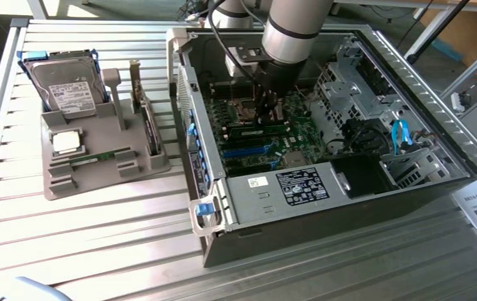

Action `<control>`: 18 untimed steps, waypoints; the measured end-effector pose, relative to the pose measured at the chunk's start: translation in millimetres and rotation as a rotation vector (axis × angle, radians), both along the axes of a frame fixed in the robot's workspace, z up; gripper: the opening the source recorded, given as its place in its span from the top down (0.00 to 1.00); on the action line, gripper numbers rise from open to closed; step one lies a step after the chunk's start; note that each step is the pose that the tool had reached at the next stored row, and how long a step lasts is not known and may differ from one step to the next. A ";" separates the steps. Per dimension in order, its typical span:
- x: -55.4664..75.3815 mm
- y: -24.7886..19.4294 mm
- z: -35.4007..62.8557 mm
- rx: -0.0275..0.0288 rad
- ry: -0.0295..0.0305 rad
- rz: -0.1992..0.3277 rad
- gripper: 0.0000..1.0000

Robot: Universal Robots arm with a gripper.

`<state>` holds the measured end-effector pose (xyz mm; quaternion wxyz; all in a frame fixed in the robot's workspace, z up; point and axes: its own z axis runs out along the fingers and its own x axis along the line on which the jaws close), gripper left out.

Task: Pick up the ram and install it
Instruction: 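Press down the ram until it locks into place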

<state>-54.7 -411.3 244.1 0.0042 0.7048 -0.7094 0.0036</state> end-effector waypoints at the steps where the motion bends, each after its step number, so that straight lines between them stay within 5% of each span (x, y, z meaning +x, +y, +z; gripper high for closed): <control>1: 0.0 0.0 0.0 0.0000 0.0000 0.000 0.90; 18: 0.0 0.0 -5.2 -0.0001 0.0000 0.000 0.90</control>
